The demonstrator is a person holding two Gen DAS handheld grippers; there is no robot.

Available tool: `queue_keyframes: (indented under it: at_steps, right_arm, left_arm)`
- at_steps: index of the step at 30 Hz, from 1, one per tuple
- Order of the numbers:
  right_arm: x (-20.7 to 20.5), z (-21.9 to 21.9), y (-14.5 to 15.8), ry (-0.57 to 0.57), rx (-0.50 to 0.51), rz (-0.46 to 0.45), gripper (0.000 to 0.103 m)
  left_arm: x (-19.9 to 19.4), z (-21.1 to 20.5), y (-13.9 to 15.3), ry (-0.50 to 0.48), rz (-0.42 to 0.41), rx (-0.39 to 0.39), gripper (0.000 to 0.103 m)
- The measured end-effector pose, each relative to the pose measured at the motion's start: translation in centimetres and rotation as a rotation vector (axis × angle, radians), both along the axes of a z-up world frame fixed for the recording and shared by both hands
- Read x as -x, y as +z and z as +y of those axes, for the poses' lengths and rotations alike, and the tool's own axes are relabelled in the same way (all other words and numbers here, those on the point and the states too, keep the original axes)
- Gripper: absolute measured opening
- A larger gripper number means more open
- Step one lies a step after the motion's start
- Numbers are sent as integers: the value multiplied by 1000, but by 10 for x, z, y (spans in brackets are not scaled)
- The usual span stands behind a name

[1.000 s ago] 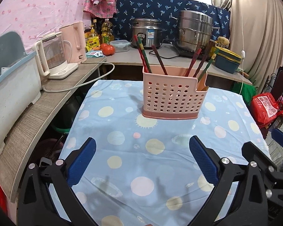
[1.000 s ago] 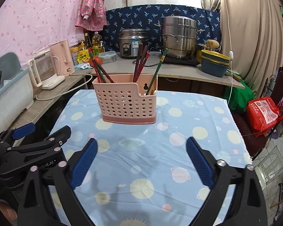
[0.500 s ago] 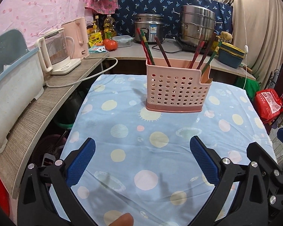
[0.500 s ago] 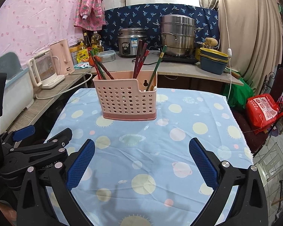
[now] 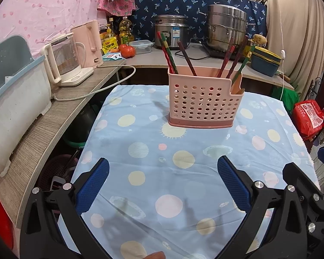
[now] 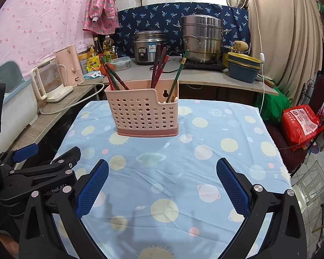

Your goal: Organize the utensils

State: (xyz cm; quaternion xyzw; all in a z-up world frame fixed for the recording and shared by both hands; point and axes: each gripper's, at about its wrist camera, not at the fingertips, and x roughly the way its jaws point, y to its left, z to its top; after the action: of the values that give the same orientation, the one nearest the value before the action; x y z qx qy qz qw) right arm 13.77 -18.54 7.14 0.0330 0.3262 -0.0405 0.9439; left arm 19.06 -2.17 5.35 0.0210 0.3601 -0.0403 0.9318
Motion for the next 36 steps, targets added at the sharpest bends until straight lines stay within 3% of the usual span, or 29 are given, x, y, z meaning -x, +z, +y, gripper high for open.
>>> queue_keyframes:
  at_steps: [36]
  right_arm:
    - [0, -4, -3, -8, -4, 5, 96]
  left_arm:
    - [1, 4, 1, 11, 5, -22, 96]
